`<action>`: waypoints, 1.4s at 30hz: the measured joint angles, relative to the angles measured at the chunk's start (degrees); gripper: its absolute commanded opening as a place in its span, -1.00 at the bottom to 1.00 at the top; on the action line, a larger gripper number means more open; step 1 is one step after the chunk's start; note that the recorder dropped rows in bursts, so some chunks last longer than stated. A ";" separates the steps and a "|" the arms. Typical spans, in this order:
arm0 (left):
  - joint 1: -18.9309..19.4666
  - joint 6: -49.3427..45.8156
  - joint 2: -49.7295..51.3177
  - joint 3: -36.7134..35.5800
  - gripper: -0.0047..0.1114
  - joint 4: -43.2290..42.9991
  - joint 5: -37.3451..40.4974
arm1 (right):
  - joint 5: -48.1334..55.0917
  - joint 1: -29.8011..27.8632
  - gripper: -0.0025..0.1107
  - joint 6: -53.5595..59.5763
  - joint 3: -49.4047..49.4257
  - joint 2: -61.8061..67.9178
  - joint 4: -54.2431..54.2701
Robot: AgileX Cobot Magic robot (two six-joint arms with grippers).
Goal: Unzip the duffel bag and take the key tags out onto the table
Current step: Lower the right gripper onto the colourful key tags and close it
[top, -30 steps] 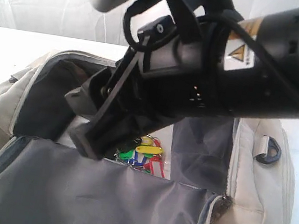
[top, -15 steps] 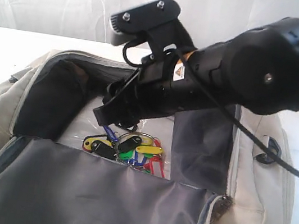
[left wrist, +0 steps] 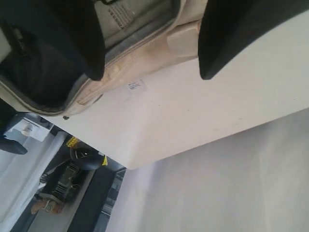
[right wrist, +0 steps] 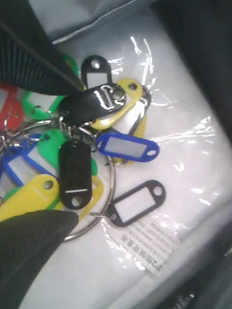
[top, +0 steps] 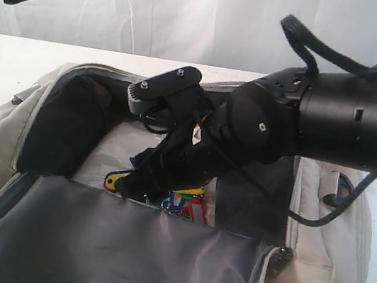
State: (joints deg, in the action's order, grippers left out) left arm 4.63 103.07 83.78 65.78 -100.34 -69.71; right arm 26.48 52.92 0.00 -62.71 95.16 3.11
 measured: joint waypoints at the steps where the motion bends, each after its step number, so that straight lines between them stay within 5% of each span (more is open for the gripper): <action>1: -0.31 -0.11 0.00 -0.36 0.12 0.00 -0.12 | 0.57 0.00 0.16 0.00 0.00 0.50 0.00; 21: -1.06 -0.34 -0.09 -1.63 0.12 0.00 -0.19 | -7.26 0.84 0.14 0.00 -0.52 8.69 -0.15; 33: -1.06 -0.34 -0.09 -1.63 0.12 0.00 -0.19 | -7.97 1.31 -0.93 0.00 -2.22 10.43 -0.38; 42: -1.06 -0.34 -0.09 -1.75 0.12 0.00 -0.19 | -3.33 1.31 -0.96 0.00 -5.94 9.60 -0.76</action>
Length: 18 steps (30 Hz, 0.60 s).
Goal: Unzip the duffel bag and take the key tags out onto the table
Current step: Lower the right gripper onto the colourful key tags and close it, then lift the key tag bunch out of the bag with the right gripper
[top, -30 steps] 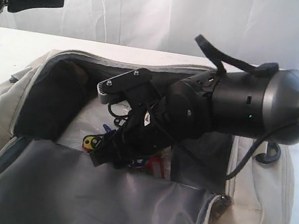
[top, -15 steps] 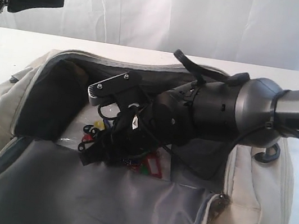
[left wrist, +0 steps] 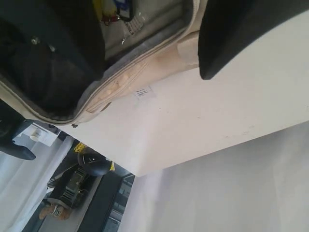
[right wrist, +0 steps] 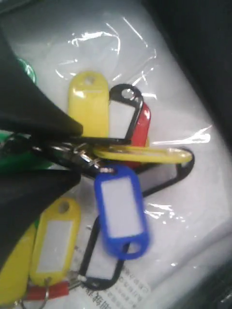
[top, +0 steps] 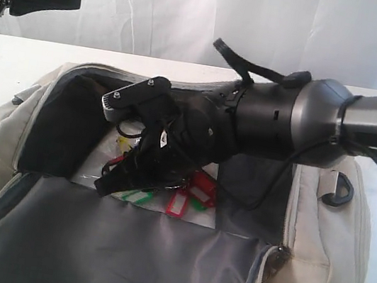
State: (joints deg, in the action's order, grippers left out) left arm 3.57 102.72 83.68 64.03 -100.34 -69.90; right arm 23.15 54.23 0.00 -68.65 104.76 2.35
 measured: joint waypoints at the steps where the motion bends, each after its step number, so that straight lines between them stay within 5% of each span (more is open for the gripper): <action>1: 0.00 0.00 0.00 -0.47 0.12 0.00 0.00 | 0.84 0.00 -0.96 0.00 -0.55 -1.48 -0.39; 9: 0.00 -2.35 0.00 -8.08 0.12 0.00 0.10 | 4.33 -1.92 -0.96 0.00 -1.07 -11.04 -3.35; 18: 0.00 -3.81 0.00 -8.64 0.12 0.00 0.10 | 5.43 -1.95 -0.96 0.00 -1.07 -22.74 -4.31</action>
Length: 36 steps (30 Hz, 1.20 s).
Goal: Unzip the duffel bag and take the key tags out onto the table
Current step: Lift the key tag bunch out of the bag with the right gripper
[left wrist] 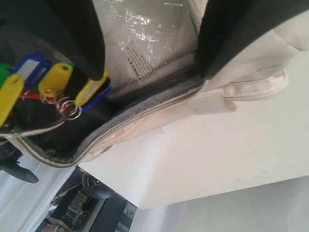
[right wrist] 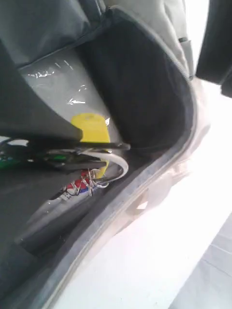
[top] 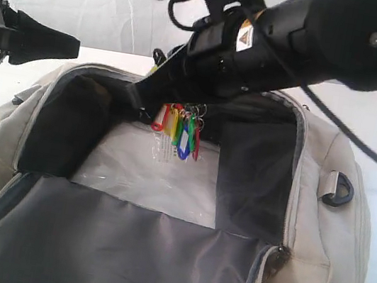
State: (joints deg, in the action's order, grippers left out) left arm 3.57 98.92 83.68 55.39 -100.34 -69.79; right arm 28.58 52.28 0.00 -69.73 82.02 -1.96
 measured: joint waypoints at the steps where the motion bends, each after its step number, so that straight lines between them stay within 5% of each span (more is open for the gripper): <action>1: 0.00 -0.09 0.00 0.00 0.12 0.00 0.00 | 0.00 0.00 -0.96 0.00 0.00 -1.33 0.00; 16: 0.00 -5.34 -0.11 -1.84 0.12 0.11 8.88 | 0.11 0.00 -0.96 -6.02 0.00 -23.79 -10.17; 26: -5.64 -7.54 -0.20 -4.51 0.12 0.11 16.46 | 12.59 -0.11 -0.96 -15.63 -0.13 -30.13 -24.82; 36: -7.62 -7.70 -0.20 -4.51 -0.76 0.11 25.13 | 21.17 -0.24 -0.96 -16.51 -0.25 -30.88 -25.53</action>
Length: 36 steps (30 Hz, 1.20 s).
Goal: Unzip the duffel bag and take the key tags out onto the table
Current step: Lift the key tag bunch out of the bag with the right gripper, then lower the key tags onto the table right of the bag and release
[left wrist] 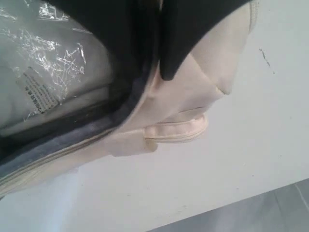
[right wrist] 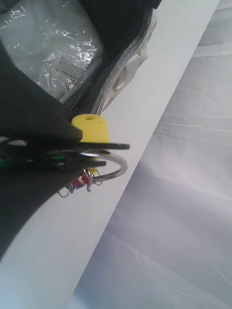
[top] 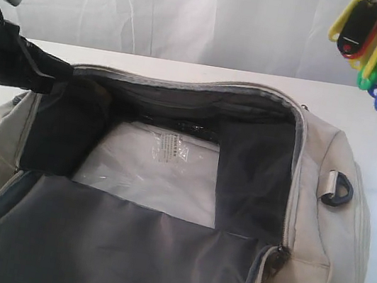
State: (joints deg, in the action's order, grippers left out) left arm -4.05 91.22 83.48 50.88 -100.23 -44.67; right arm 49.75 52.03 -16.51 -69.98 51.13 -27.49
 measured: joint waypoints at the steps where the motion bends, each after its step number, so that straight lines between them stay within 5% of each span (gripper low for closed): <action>1: 0.00 0.00 0.28 0.00 -0.80 0.00 0.19 | 0.30 0.00 -0.96 0.00 0.00 0.00 -0.32; 13: 1.40 -0.47 1.49 -0.13 -0.86 0.00 9.89 | 4.37 0.00 -0.96 0.00 0.00 0.00 -6.70; 28: 19.47 -10.77 1.58 -0.57 -0.86 -0.43 3.79 | 6.80 0.00 -0.96 -5.26 5.50 9.67 -13.81; 36: 20.64 -11.26 1.58 -0.57 -0.86 -0.43 4.81 | -2.61 -7.42 -0.96 -14.78 14.12 20.86 -16.36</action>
State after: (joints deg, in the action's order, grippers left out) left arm 16.59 79.96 85.06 50.31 -100.66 -39.86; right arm 47.14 44.61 -31.29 -55.85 72.00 -43.85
